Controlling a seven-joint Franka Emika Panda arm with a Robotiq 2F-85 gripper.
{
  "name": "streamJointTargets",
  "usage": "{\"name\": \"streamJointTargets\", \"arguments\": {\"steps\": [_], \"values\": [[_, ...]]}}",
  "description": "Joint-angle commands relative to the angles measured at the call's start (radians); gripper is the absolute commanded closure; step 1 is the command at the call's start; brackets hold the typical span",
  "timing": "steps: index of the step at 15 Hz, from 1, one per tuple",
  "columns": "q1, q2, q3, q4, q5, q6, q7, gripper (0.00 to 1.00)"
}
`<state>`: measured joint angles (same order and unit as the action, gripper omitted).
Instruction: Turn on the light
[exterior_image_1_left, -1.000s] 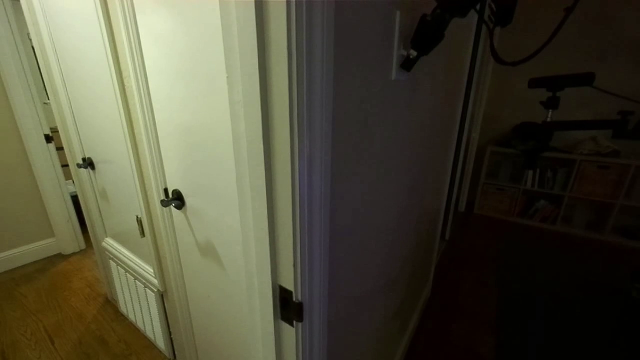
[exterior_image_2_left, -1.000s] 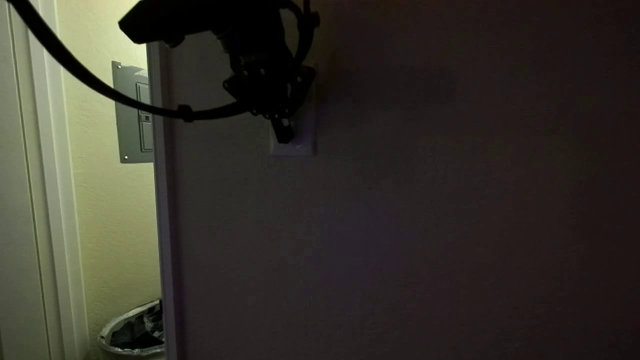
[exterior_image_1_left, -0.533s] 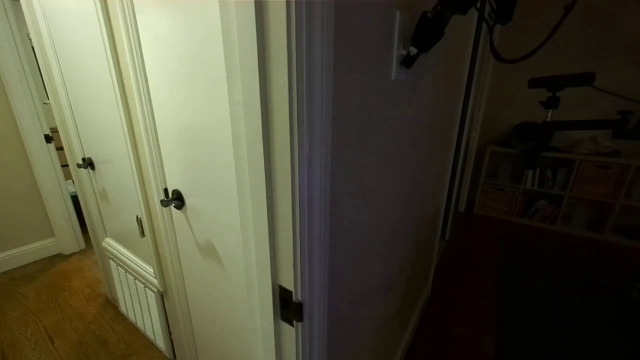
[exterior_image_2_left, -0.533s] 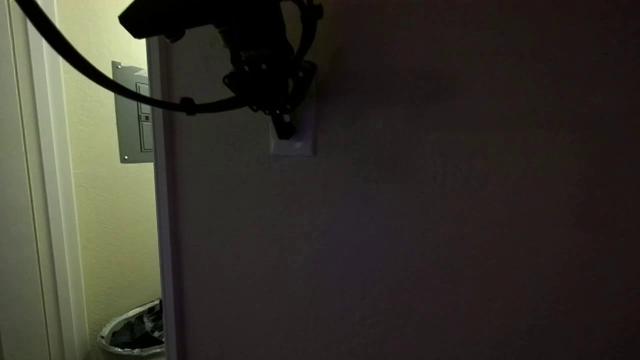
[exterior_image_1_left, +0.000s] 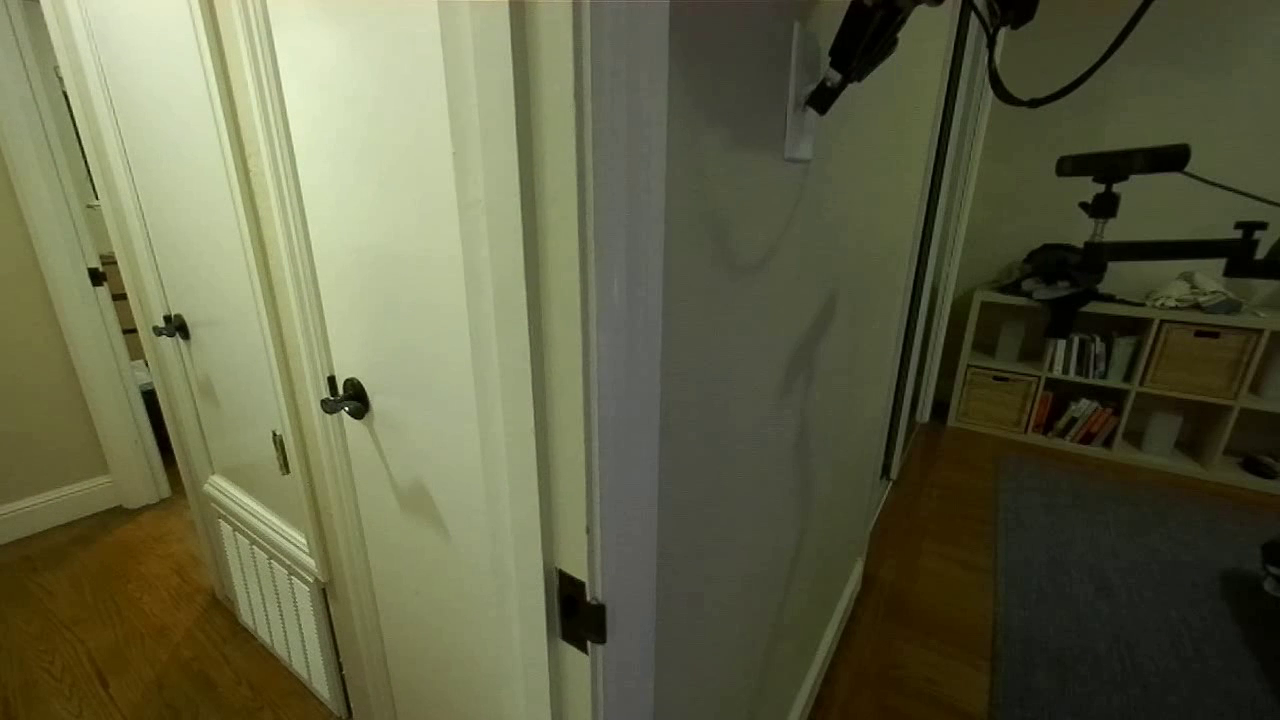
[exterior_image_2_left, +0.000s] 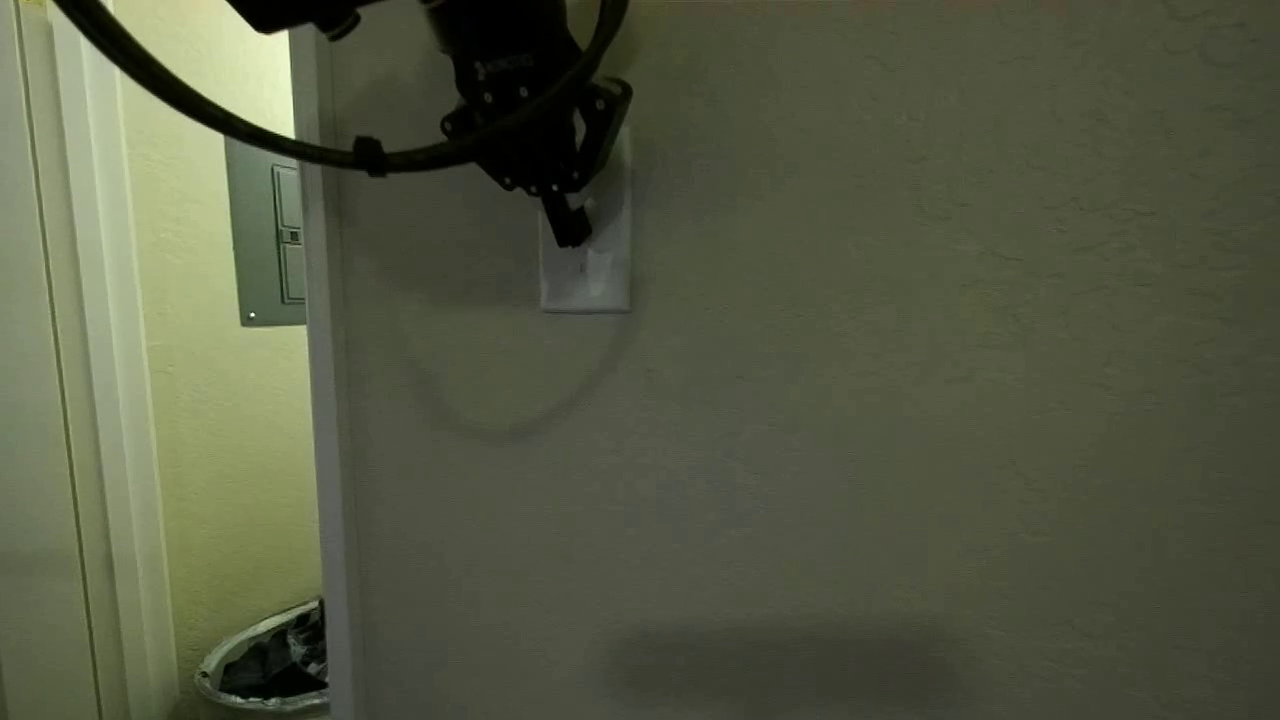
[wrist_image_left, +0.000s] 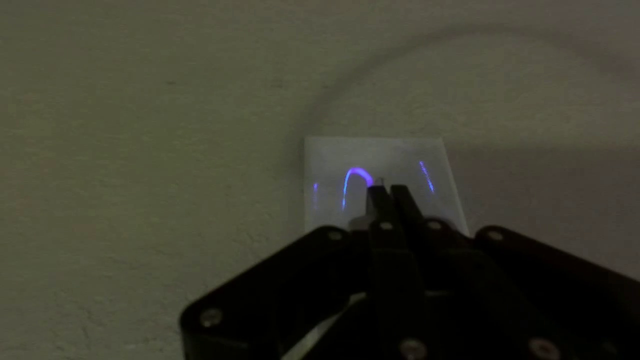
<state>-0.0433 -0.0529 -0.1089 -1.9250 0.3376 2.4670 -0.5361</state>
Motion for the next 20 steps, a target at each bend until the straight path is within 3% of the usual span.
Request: {"name": "streamJointTargets", "arguments": {"steps": [1, 9, 17, 18, 20], "values": [[-0.005, -0.041, 0.001, -0.016, 0.001, -0.030, 0.003, 0.94], [-0.036, -0.036, -0.022, -0.080, -0.024, -0.433, 0.054, 0.94], [-0.046, -0.045, -0.006, -0.083, -0.245, -0.756, 0.156, 0.93], [-0.044, -0.049, -0.002, -0.089, -0.249, -0.776, 0.158, 0.76], [-0.043, -0.058, 0.003, -0.099, -0.242, -0.791, 0.157, 0.64]]}}
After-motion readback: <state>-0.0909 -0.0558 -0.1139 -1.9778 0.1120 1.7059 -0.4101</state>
